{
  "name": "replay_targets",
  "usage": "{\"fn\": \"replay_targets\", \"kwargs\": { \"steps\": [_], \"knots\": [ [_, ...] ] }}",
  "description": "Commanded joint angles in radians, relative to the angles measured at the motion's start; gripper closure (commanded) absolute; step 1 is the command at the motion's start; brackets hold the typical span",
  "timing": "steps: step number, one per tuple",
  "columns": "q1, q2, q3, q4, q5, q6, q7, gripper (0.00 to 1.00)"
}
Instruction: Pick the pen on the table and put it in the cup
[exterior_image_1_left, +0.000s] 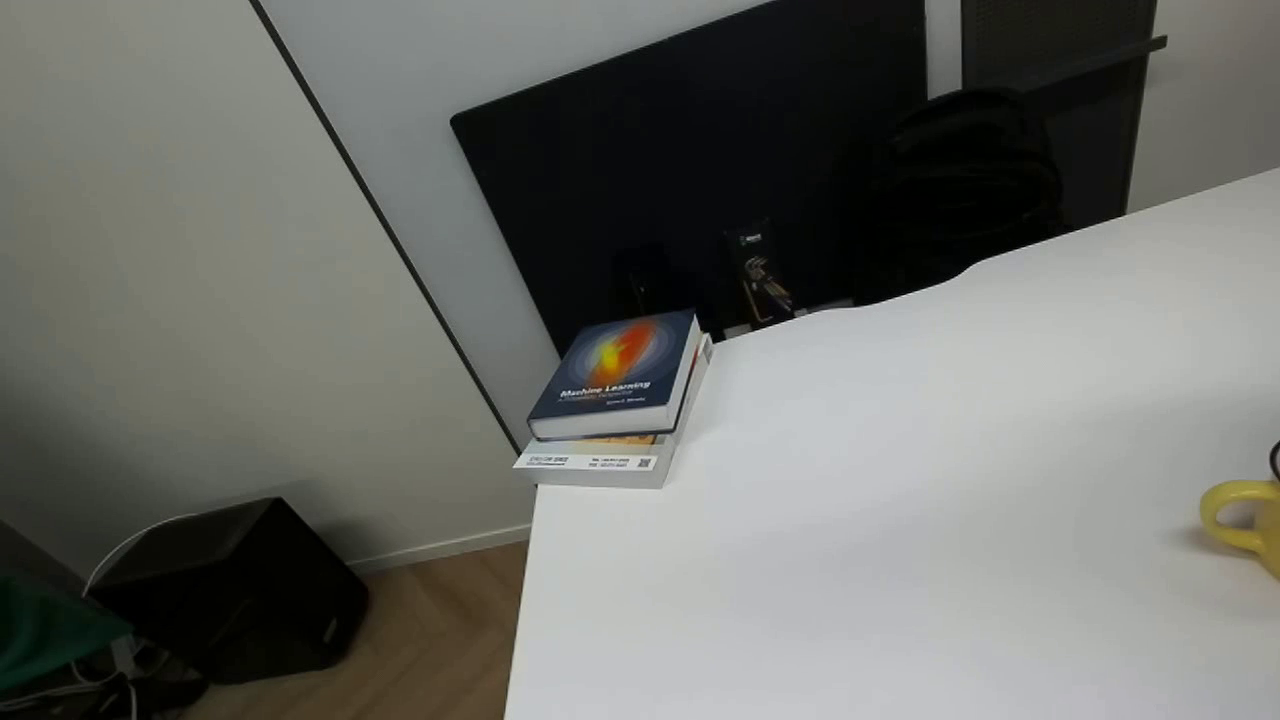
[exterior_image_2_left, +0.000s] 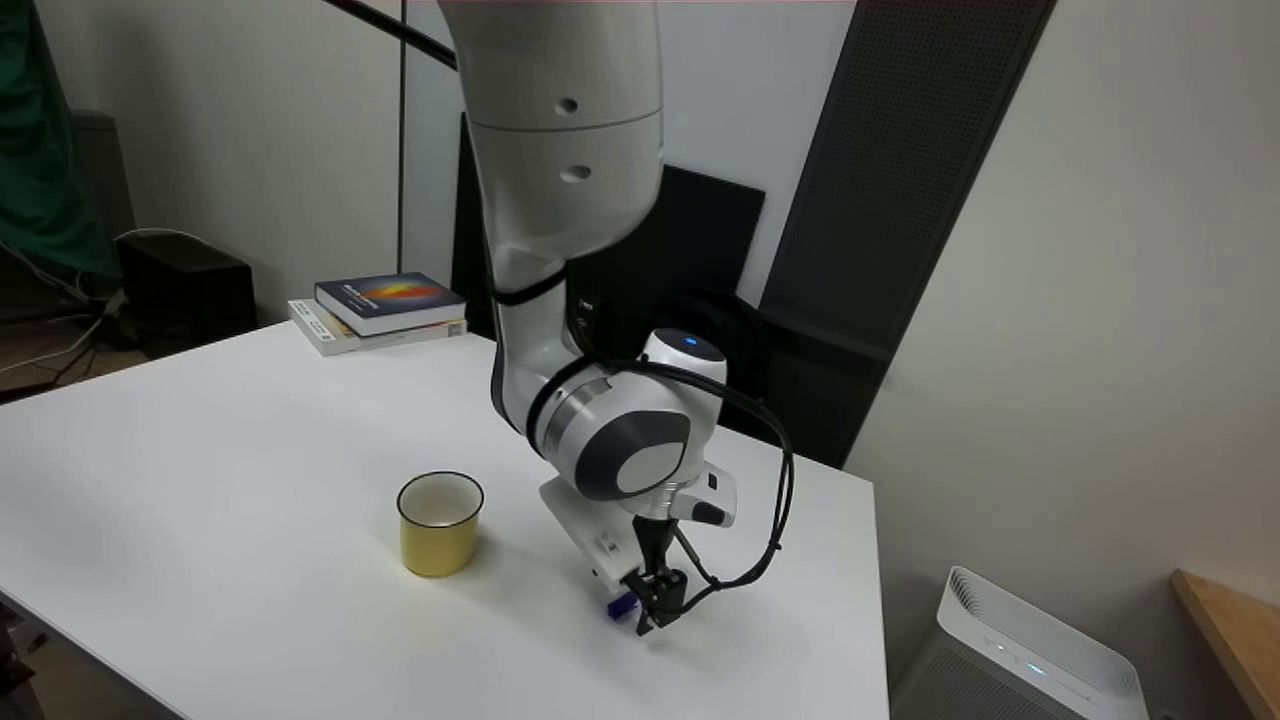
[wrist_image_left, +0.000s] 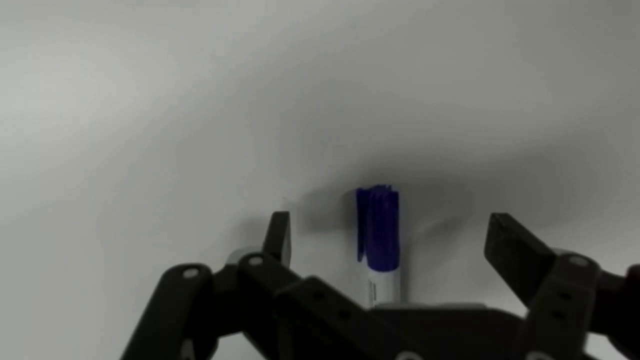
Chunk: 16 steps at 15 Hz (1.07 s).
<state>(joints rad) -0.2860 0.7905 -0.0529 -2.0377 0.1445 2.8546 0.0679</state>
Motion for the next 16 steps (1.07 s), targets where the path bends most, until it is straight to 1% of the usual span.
{"fn": "replay_targets", "kwargs": {
  "steps": [1, 2, 5, 7, 11, 12, 14, 16],
  "knots": [
    [-0.019, 0.036, 0.008, 0.057, 0.017, -0.032, -0.024, 0.25],
    [-0.018, 0.041, 0.005, 0.064, 0.017, -0.038, -0.022, 0.31],
    [-0.006, 0.060, -0.010, 0.087, 0.016, -0.053, -0.005, 0.55],
    [0.009, 0.066, -0.029, 0.103, 0.013, -0.072, 0.013, 0.66],
    [0.063, 0.080, -0.096, 0.143, -0.001, -0.127, 0.078, 0.94],
    [0.079, 0.084, -0.115, 0.154, -0.005, -0.138, 0.098, 0.98],
    [0.110, 0.089, -0.148, 0.175, -0.011, -0.173, 0.137, 0.95],
    [0.131, 0.075, -0.159, 0.188, -0.023, -0.243, 0.147, 0.95]
  ]
}}
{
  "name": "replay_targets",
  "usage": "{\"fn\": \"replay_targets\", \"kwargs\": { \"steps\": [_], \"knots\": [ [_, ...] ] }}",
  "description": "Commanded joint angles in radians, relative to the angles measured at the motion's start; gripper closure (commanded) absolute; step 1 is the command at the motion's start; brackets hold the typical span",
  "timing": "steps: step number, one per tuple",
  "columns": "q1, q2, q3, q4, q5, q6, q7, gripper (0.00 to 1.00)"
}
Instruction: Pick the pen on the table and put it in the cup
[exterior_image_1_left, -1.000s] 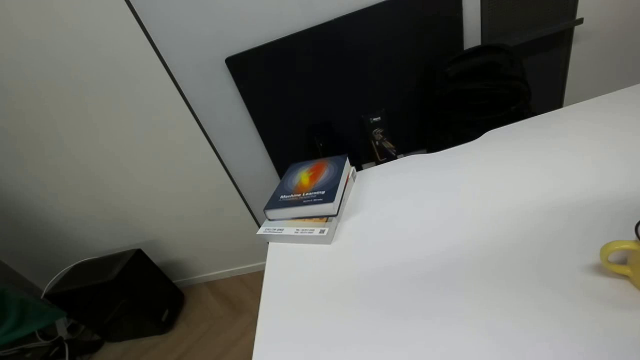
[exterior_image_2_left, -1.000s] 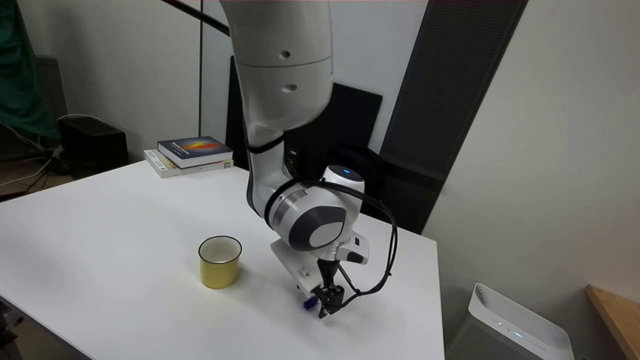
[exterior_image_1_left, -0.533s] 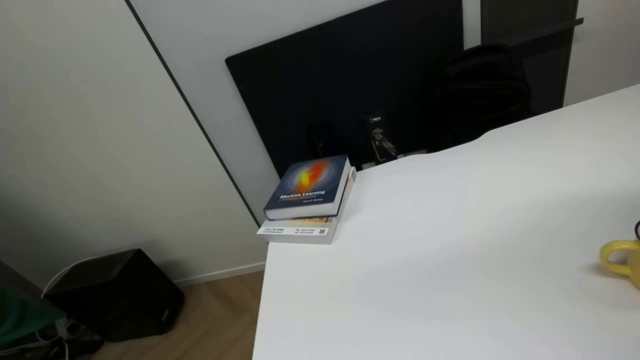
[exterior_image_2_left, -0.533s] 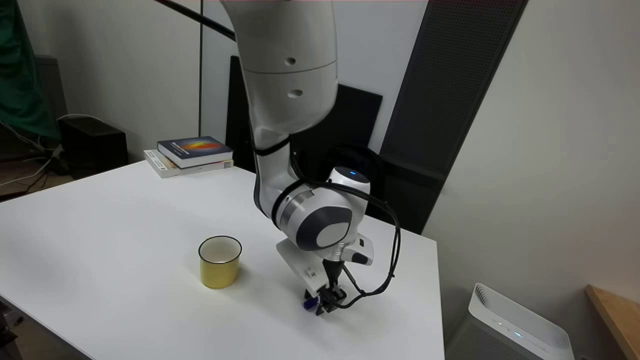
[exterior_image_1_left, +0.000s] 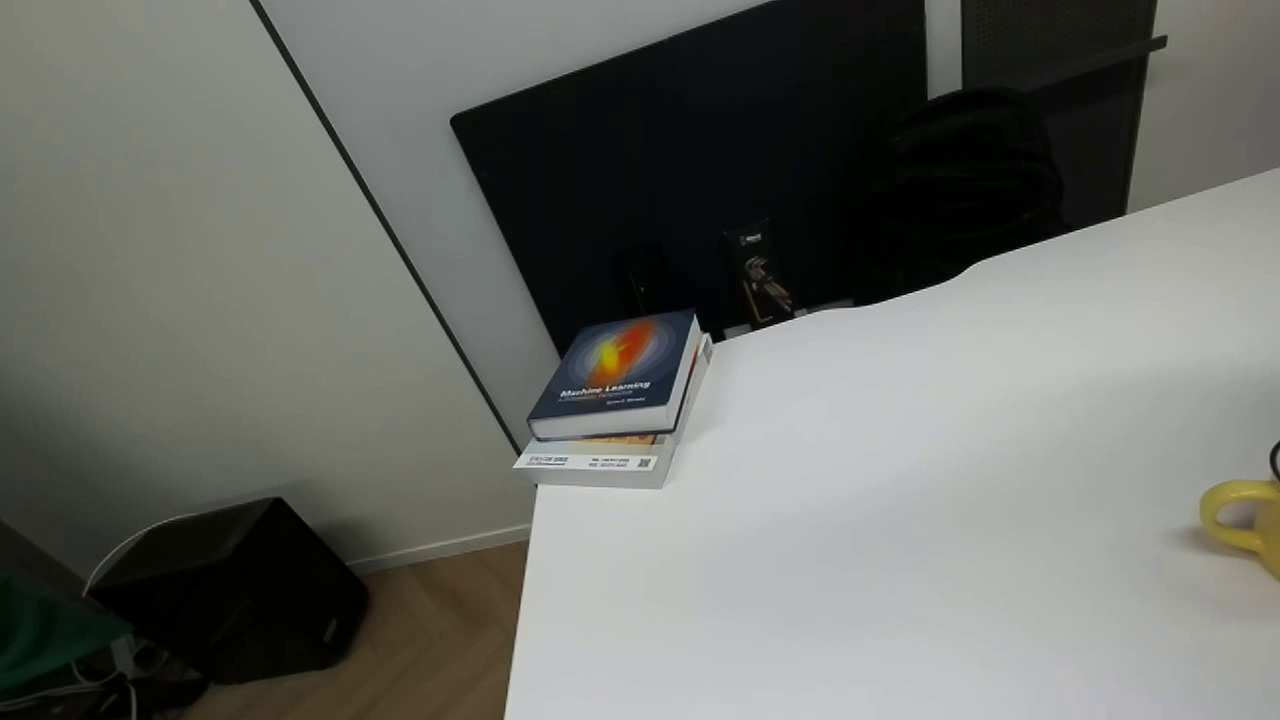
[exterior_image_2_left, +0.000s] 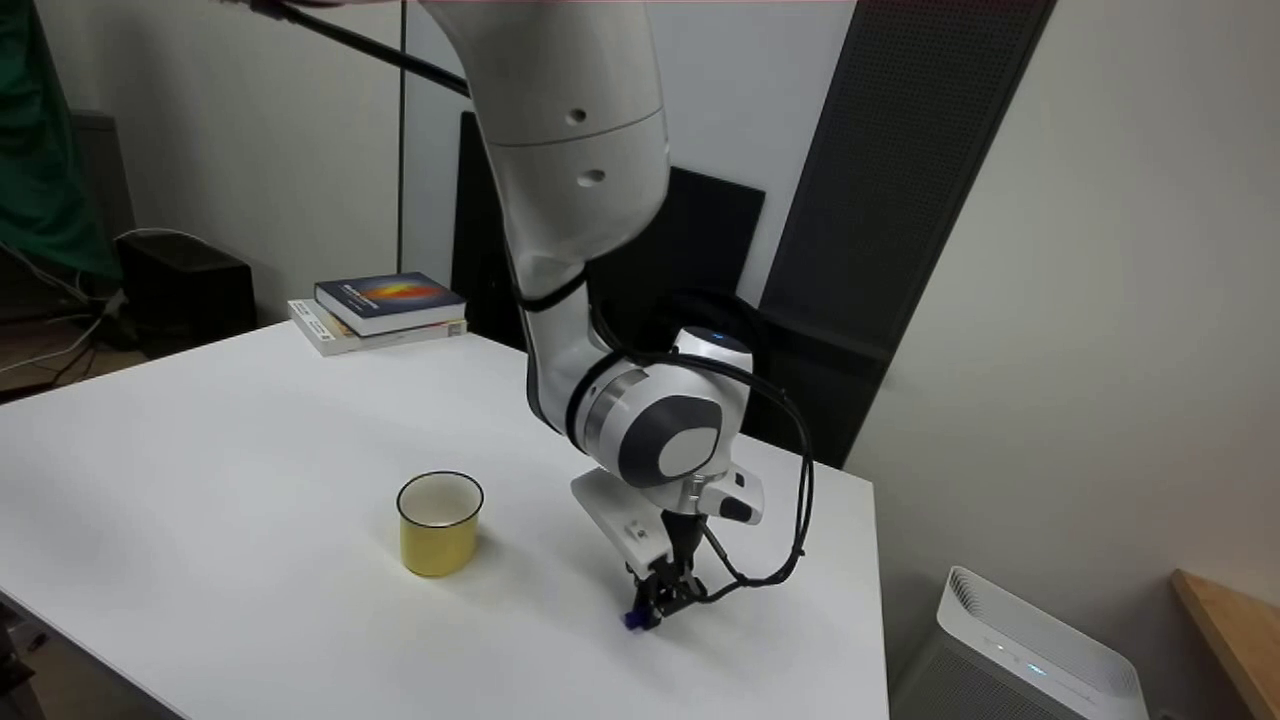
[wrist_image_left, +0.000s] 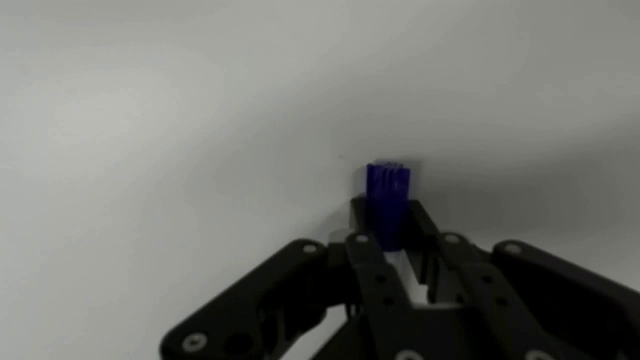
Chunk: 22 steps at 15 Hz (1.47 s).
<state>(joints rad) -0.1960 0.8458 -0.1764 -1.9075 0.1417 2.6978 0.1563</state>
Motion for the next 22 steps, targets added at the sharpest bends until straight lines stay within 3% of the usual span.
{"fn": "replay_targets", "kwargs": {
  "steps": [1, 10, 14, 22],
  "knots": [
    [0.047, 0.013, -0.034, 0.065, -0.024, -0.124, 0.055, 0.95],
    [0.151, -0.092, -0.019, 0.055, -0.076, -0.297, 0.068, 0.95],
    [0.171, -0.138, 0.011, 0.070, -0.088, -0.446, 0.060, 0.95],
    [0.211, -0.241, 0.052, 0.042, -0.122, -0.564, 0.057, 0.95]
  ]
}}
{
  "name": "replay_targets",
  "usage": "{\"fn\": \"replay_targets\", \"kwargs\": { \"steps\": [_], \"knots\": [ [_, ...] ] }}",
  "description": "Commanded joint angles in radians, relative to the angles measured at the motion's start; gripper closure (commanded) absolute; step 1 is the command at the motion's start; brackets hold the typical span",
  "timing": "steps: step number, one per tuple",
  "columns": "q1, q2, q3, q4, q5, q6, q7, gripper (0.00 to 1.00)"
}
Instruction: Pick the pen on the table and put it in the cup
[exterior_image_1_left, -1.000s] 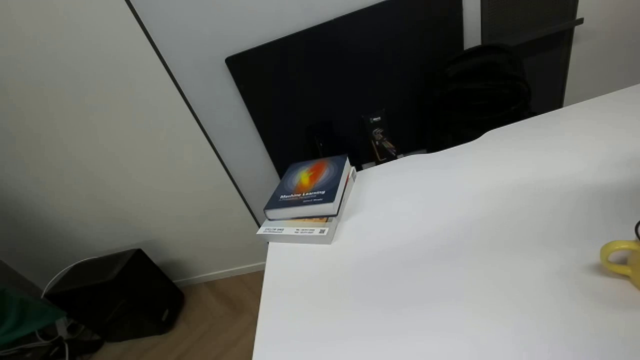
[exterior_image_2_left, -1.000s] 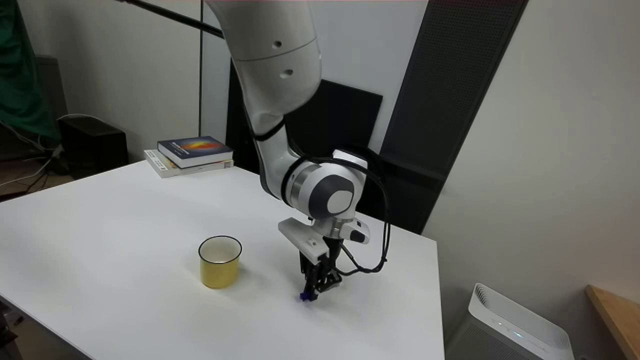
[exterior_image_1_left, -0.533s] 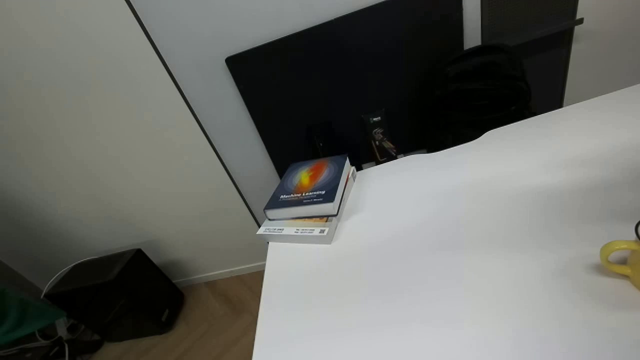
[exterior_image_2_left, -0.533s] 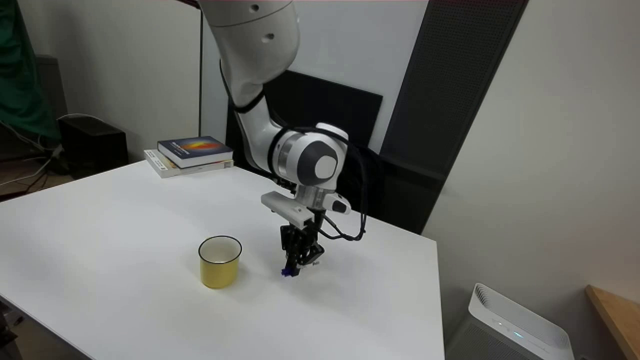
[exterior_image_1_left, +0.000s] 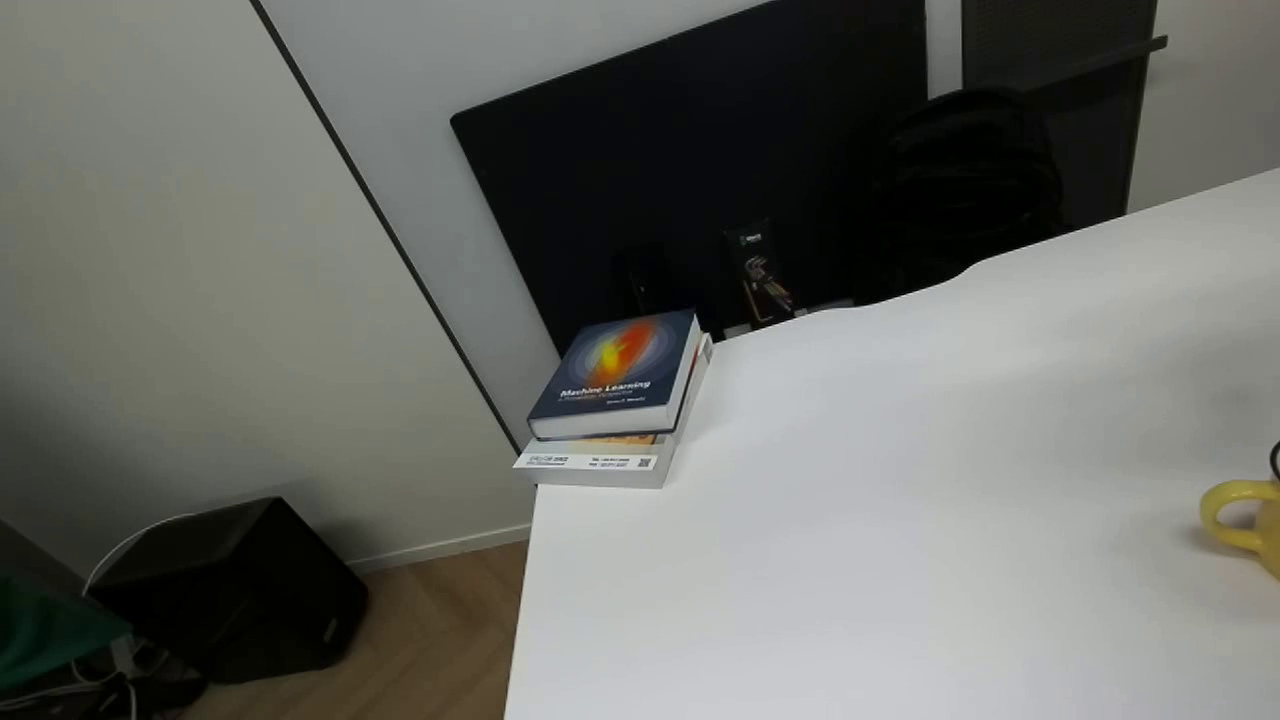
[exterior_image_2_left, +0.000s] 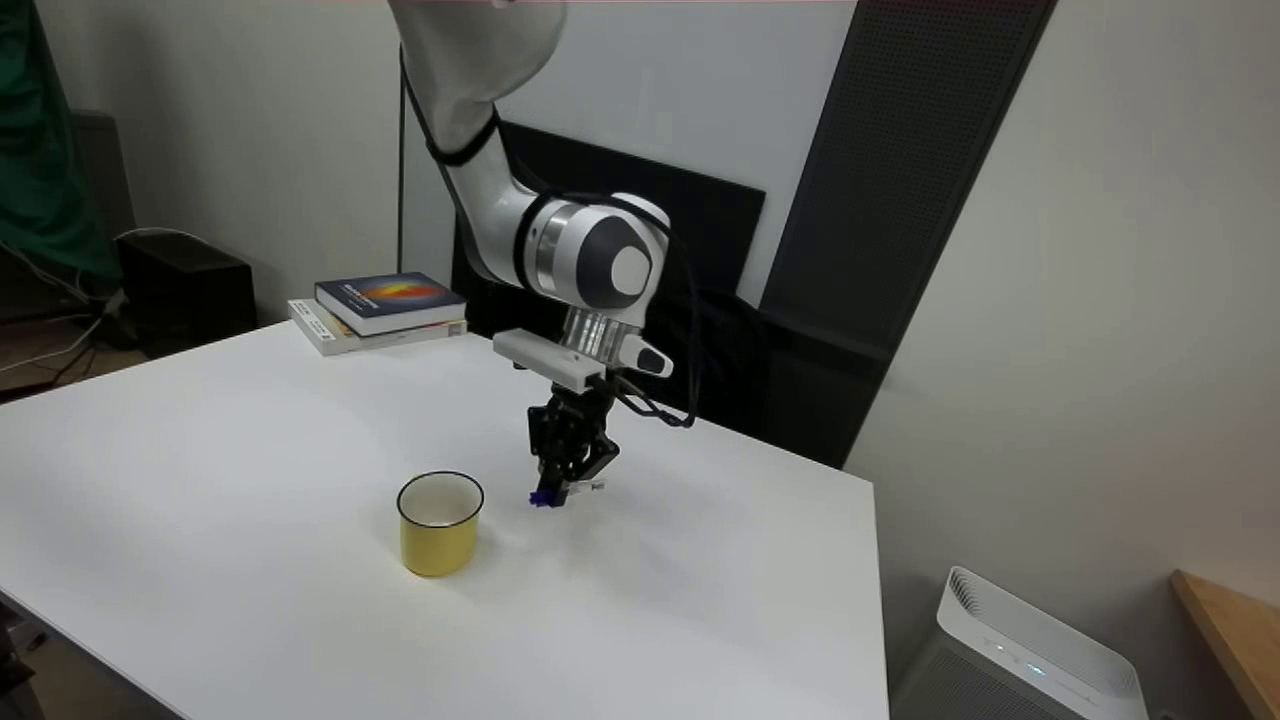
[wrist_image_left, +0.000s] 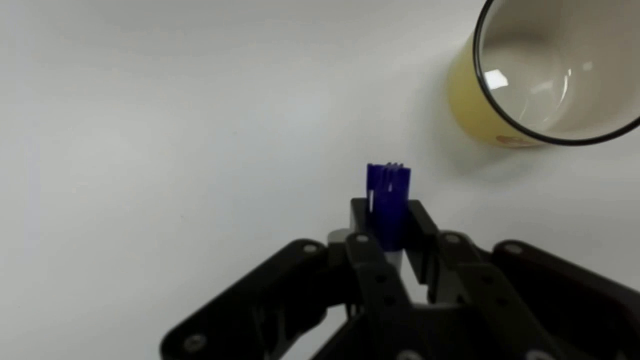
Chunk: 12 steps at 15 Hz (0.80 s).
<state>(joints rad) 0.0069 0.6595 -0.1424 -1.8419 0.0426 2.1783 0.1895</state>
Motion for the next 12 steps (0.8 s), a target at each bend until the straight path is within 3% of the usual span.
{"fn": "replay_targets", "kwargs": {
  "steps": [1, 8, 12],
  "knots": [
    [0.011, -0.066, 0.026, -0.028, -0.024, -0.060, 0.023, 0.95],
    [0.016, -0.114, 0.093, -0.027, -0.013, -0.382, -0.027, 0.95],
    [0.019, -0.131, 0.108, -0.047, -0.016, -0.466, -0.039, 0.95]
  ]
}}
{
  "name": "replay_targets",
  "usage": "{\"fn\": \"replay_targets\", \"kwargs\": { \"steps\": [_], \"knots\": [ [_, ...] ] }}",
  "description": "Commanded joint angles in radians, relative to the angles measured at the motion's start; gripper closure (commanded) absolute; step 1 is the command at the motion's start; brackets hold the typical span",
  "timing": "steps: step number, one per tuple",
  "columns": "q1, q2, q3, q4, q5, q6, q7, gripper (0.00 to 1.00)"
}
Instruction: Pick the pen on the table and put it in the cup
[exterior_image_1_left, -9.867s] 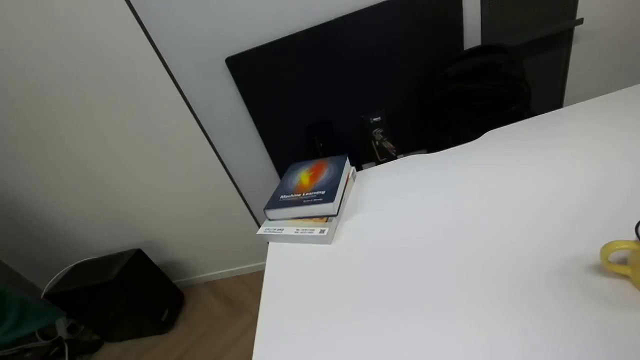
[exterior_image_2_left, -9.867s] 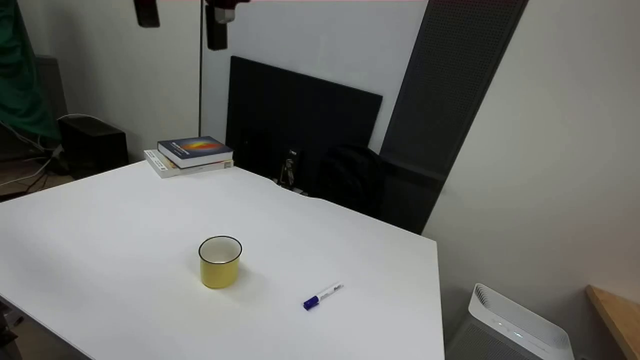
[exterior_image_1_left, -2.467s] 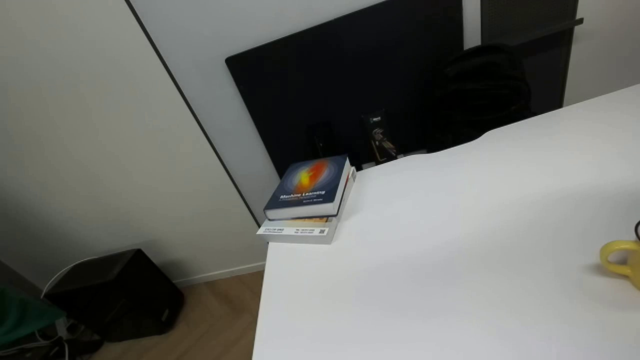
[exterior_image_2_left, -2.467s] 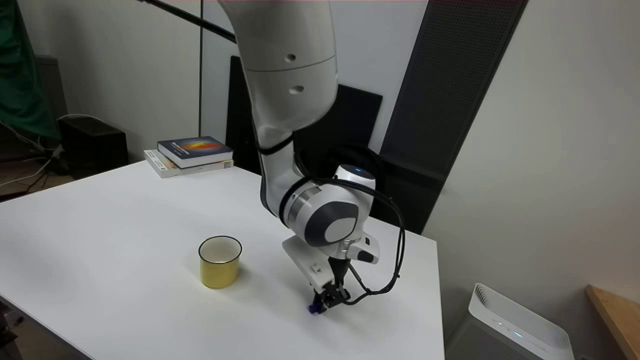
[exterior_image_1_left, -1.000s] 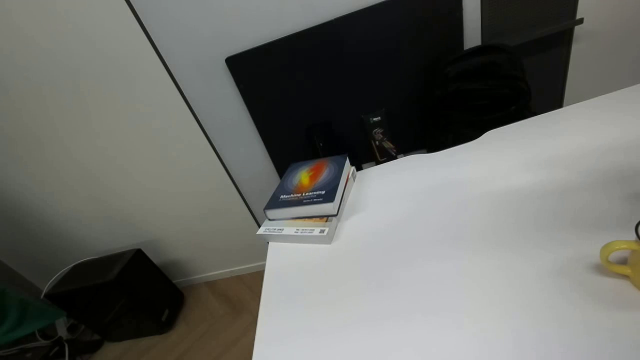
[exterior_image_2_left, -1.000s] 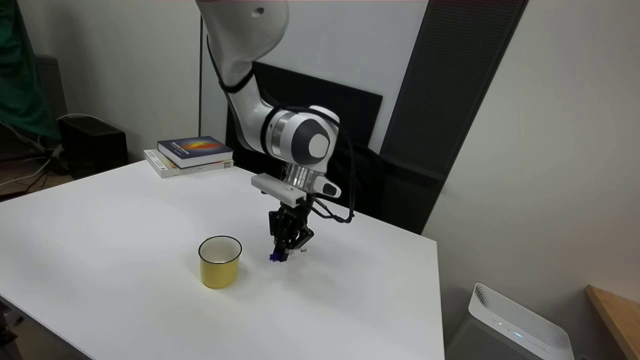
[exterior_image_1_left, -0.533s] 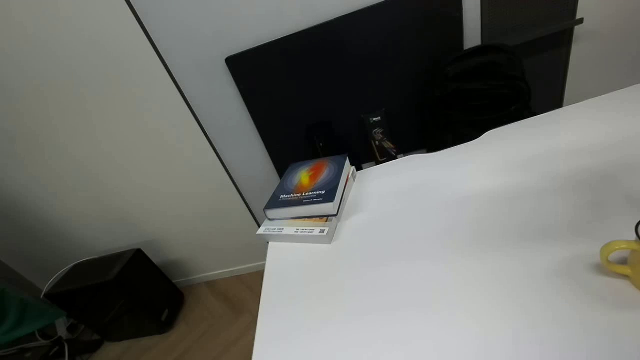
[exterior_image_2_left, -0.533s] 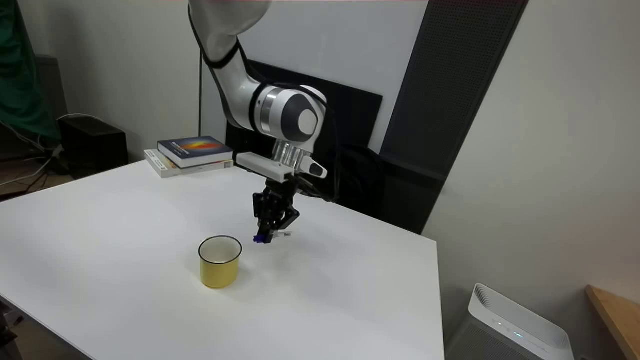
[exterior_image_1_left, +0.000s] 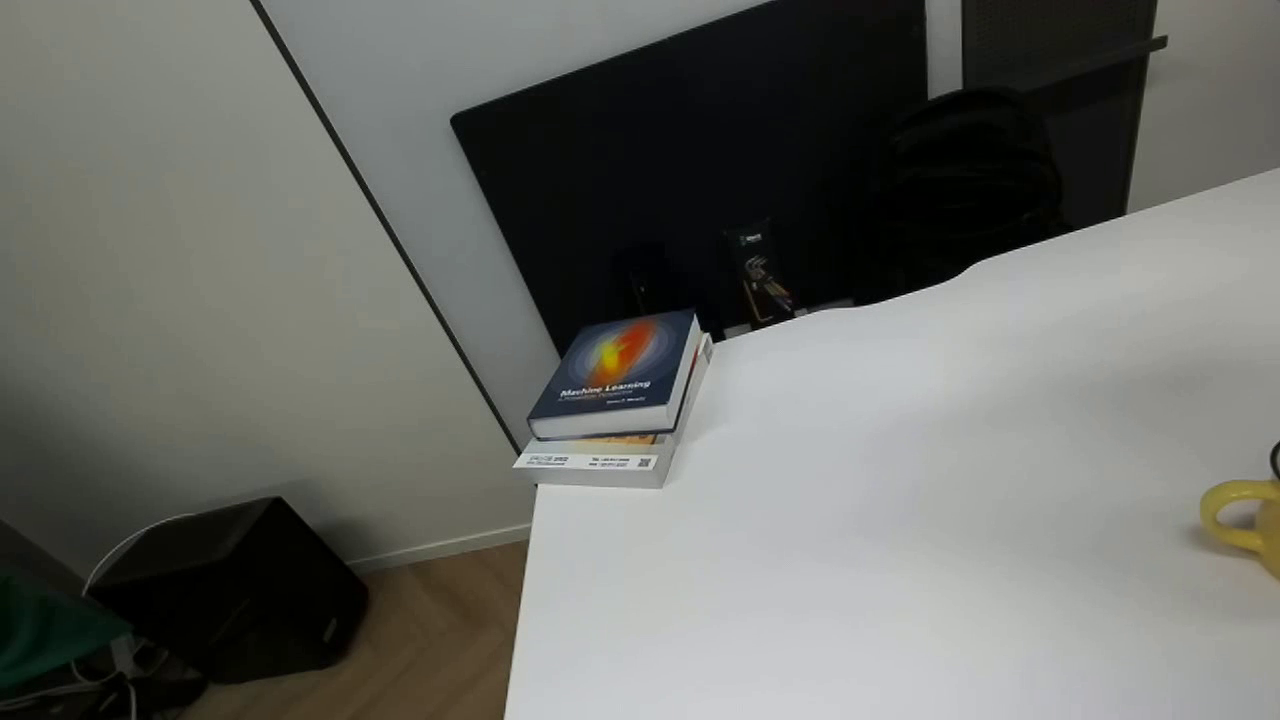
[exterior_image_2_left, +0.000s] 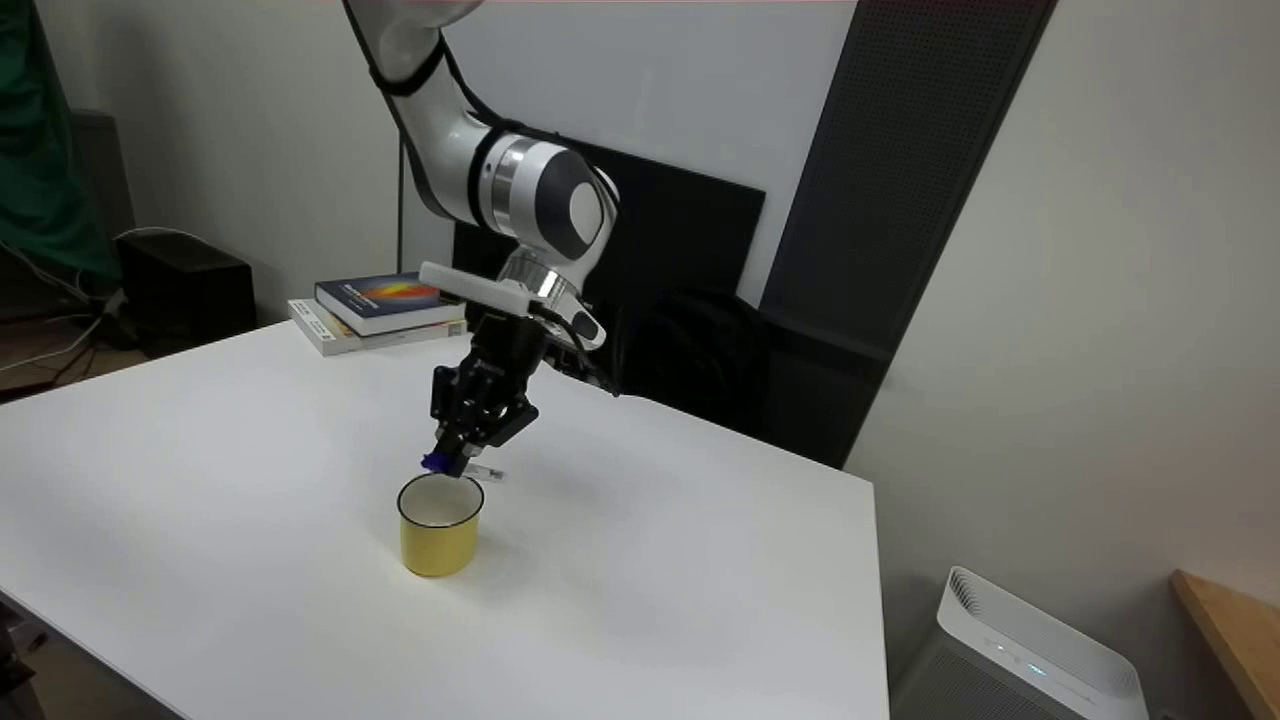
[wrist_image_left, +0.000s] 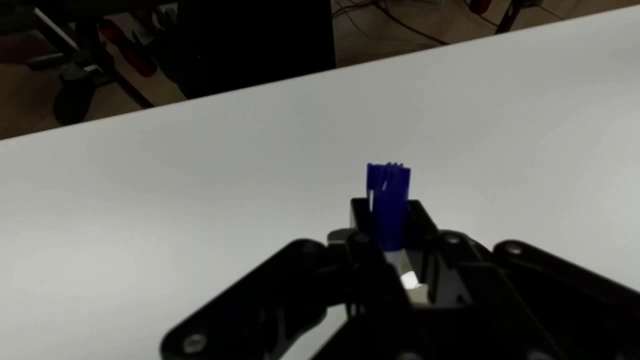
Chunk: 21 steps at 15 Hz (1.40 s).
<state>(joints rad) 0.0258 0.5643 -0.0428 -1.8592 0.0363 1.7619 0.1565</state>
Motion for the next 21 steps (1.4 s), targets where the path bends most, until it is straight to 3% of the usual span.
{"fn": "replay_targets", "kwargs": {
  "steps": [1, 8, 21],
  "knots": [
    [-0.001, -0.033, 0.012, -0.029, -0.007, -0.068, -0.011, 0.95],
    [-0.007, 0.011, 0.046, -0.004, 0.015, -0.136, -0.090, 0.95],
    [-0.017, 0.217, 0.055, 0.210, 0.039, -0.165, -0.149, 0.95]
  ]
}}
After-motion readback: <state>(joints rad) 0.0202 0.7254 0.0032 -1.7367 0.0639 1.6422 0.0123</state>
